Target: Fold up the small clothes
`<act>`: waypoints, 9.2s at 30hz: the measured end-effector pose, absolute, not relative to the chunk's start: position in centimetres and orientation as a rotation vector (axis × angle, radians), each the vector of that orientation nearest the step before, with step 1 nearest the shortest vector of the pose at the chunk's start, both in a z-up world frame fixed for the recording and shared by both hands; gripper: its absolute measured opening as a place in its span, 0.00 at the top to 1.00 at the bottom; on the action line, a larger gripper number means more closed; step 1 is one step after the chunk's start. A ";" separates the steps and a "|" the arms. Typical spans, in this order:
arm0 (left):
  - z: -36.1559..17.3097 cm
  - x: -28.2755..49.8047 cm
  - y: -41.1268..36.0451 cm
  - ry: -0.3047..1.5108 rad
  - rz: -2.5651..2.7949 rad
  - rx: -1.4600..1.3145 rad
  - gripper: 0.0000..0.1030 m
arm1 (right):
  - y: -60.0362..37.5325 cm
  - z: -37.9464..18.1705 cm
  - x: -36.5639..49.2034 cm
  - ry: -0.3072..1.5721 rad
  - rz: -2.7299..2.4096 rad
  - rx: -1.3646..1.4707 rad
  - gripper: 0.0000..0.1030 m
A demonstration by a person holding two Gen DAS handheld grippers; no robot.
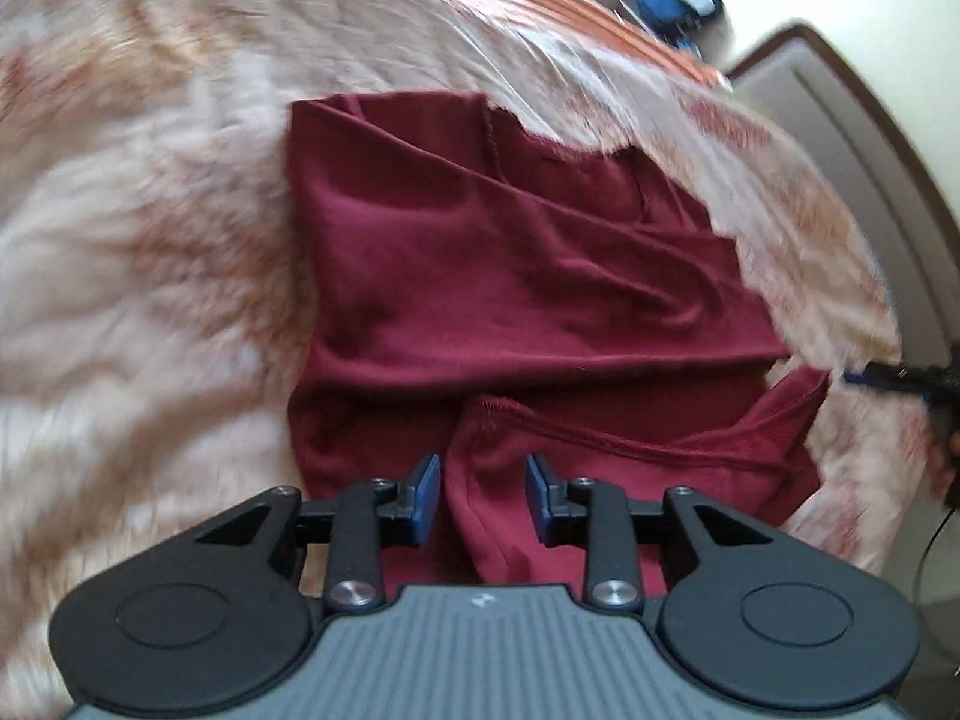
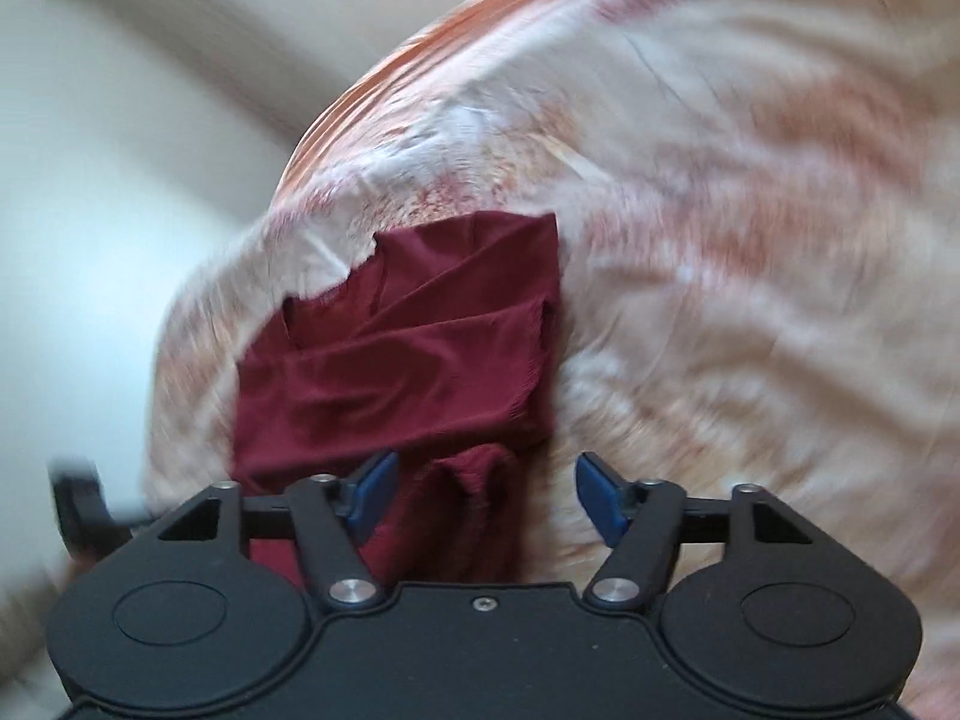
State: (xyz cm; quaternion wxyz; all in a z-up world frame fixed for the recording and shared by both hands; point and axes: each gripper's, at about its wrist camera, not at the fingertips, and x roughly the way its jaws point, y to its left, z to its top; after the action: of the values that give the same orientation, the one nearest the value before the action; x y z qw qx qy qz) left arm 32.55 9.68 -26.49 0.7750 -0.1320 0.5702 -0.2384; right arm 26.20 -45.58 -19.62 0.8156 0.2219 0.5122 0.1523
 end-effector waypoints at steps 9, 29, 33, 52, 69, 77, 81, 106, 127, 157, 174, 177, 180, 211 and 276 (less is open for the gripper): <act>-28.4 34.6 6.1 1.291 -0.631 -0.074 0.68 | -43.7 -22.8 28.0 1.087 0.625 -0.022 0.31; -28.8 35.1 4.5 1.279 -0.718 -0.007 0.91 | -35.8 -23.2 28.9 0.847 1.224 -0.658 0.91; -27.2 34.7 5.4 1.218 -0.724 -0.076 0.95 | -36.6 -22.0 29.2 0.878 1.200 -0.538 0.93; -23.4 42.6 14.6 0.871 -0.453 -0.506 0.96 | -42.4 -20.5 41.9 0.882 0.819 0.263 0.94; -26.6 45.7 13.1 0.884 -0.313 -0.465 0.95 | -42.7 -25.7 46.7 0.964 0.594 0.376 0.94; -28.8 45.3 12.4 0.939 -0.221 -0.405 0.94 | -41.7 -27.9 46.4 1.003 0.501 0.330 0.93; -28.2 45.6 12.0 0.948 -0.195 -0.331 0.80 | -41.8 -28.0 46.5 1.013 0.469 0.325 0.78; -26.8 43.8 5.0 0.968 -0.308 -0.037 0.38 | -32.5 -25.6 44.2 0.938 0.592 0.158 0.40; -26.9 32.1 12.3 1.009 -0.242 -0.217 0.33 | -40.0 -22.9 31.3 0.904 0.378 0.320 0.30; -30.5 29.4 14.3 1.117 -0.465 -0.502 0.90 | -41.7 -26.6 26.4 1.097 0.587 0.474 0.97; -25.2 29.8 10.8 0.964 -0.500 -0.436 0.22 | -37.2 -19.8 25.9 0.895 0.565 0.175 0.16; -26.4 32.6 6.5 0.968 -0.542 -0.409 0.19 | -33.0 -20.9 28.6 0.879 0.678 0.169 0.17; -28.1 35.3 3.1 0.991 -0.523 -0.333 0.19 | -29.6 -23.1 31.8 0.847 0.730 0.125 0.18; -26.1 25.9 9.3 1.002 -0.279 -0.240 0.13 | -34.2 -19.6 27.6 0.836 0.397 0.050 0.01; -29.6 25.4 14.1 0.976 -0.208 -0.618 0.01 | 3.4 -18.8 45.7 0.983 1.307 -1.032 0.08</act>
State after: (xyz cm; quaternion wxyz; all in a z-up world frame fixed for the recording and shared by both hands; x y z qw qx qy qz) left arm 25.42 14.06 -29.65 0.8328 -0.2915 0.4603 -0.0980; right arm 45.74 3.43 -18.79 0.5679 -0.4392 0.4184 0.5564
